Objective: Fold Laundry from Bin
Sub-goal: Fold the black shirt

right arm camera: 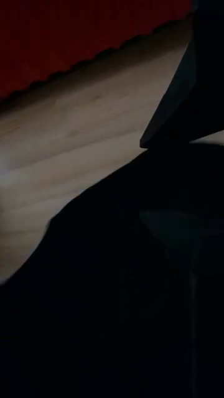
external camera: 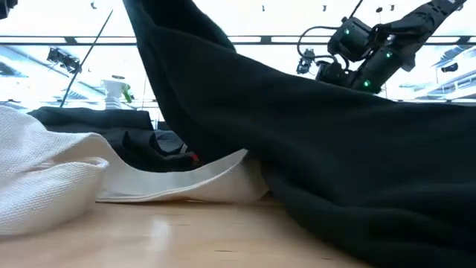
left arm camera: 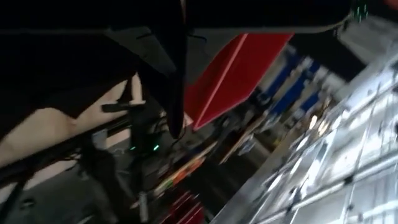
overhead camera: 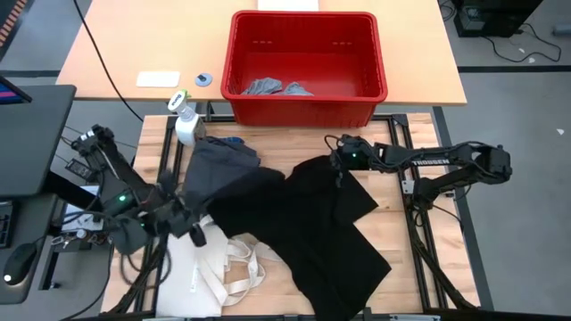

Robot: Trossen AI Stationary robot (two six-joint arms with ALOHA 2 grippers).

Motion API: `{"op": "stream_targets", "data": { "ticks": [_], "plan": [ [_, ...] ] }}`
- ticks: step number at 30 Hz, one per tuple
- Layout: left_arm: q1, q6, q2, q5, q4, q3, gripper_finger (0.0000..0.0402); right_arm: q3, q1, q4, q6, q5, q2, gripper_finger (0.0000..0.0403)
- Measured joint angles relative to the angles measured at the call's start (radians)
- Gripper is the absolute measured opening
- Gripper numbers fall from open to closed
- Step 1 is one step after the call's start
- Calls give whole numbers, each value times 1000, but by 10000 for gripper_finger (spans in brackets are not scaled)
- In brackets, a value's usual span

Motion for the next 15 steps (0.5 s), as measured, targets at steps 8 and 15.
{"op": "stream_targets", "data": {
  "ticks": [8, 15],
  "plan": [
    [-38, 288, -74, -136, 261, 0, 13, -49, -34, -2, 70, -103, 0, 170],
    [-3, 248, -195, -141, 312, 1, 13, -63, 17, 25, 70, -40, 0, 169]
  ]
}}
